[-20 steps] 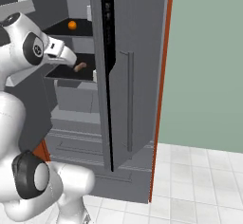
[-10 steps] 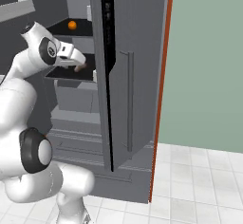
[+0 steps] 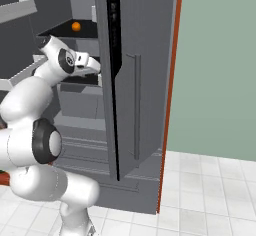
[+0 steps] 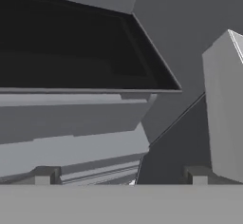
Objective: Open the fridge, remove the tangerine, potato, and fish, and place them on any counter.
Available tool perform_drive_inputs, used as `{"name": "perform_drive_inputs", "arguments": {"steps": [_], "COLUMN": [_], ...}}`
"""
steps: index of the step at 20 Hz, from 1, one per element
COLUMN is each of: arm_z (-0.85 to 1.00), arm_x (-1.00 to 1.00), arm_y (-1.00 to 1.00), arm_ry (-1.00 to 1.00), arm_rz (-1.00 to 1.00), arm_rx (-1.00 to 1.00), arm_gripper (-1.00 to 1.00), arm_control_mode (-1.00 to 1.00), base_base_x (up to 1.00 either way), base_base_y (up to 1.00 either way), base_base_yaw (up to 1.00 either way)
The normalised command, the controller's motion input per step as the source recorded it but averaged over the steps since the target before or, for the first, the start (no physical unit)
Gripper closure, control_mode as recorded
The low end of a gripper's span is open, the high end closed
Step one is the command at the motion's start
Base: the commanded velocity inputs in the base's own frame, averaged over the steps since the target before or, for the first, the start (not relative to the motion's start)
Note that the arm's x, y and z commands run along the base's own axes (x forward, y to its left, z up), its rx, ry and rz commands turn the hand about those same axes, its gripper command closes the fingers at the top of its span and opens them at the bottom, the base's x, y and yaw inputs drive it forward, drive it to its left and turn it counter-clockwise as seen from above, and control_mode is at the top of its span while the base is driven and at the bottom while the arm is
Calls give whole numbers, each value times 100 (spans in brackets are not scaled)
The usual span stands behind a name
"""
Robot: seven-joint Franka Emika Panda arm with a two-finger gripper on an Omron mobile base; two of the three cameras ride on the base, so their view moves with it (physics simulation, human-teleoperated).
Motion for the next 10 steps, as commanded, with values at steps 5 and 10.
{"name": "perform_drive_inputs", "arguments": {"steps": [5,10], "arm_z": [-17,-8], "arm_x": [42,2], "arm_y": [-15,-35], "arm_ry": [0,0], "arm_rz": [0,-2], "arm_rx": [-9,-8], "arm_gripper": [-100,-100], "arm_control_mode": [-100,-100], "base_base_x": [0,0], "base_base_y": [0,0], "base_base_yaw": [0,0]}}
